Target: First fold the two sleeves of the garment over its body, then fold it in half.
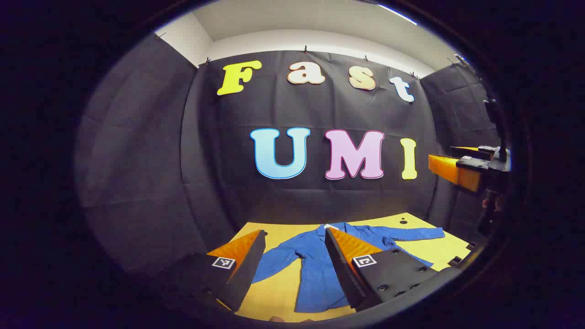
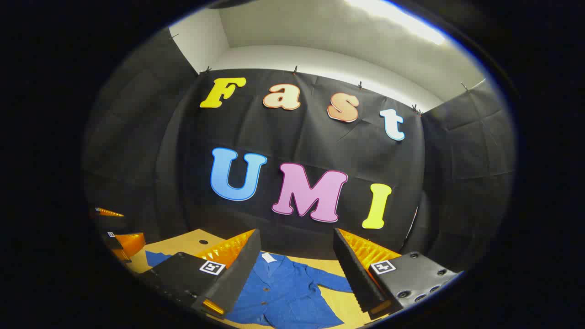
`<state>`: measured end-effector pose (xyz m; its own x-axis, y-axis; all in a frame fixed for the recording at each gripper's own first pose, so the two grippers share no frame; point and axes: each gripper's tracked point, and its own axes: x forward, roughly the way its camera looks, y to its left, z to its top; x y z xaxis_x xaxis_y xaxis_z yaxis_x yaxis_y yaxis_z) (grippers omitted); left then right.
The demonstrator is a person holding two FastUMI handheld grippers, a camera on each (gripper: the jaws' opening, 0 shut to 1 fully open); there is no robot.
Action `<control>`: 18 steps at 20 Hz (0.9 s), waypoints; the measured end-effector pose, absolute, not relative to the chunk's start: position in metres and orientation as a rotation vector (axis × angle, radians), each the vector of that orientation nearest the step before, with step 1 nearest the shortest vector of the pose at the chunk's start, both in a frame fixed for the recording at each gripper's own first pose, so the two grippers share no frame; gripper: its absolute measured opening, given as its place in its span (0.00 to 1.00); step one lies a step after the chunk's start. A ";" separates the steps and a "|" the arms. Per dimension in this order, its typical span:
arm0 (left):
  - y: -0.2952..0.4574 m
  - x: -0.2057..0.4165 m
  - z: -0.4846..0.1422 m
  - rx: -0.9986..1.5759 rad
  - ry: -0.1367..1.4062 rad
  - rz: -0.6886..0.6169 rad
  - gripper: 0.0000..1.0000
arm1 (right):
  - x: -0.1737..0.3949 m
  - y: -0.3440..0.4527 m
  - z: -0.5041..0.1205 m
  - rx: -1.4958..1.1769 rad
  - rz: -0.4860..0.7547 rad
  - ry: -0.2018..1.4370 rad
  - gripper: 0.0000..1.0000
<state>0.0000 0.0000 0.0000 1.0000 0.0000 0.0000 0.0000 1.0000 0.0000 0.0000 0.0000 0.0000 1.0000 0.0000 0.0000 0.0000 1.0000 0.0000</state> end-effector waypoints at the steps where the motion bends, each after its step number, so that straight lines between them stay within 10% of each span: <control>1: 0.001 -0.002 0.001 -0.006 -0.002 0.001 0.76 | 0.000 0.001 0.005 0.015 -0.004 -0.013 0.99; 18: -0.031 0.060 0.023 0.039 -0.011 0.063 0.76 | 0.075 -0.014 -0.048 0.108 0.080 0.053 0.92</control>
<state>0.0600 -0.0315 0.0229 0.9979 0.0628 0.0127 -0.0633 0.9972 0.0388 0.0746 -0.0137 -0.0481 0.9954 0.0825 -0.0490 -0.0767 0.9910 0.1098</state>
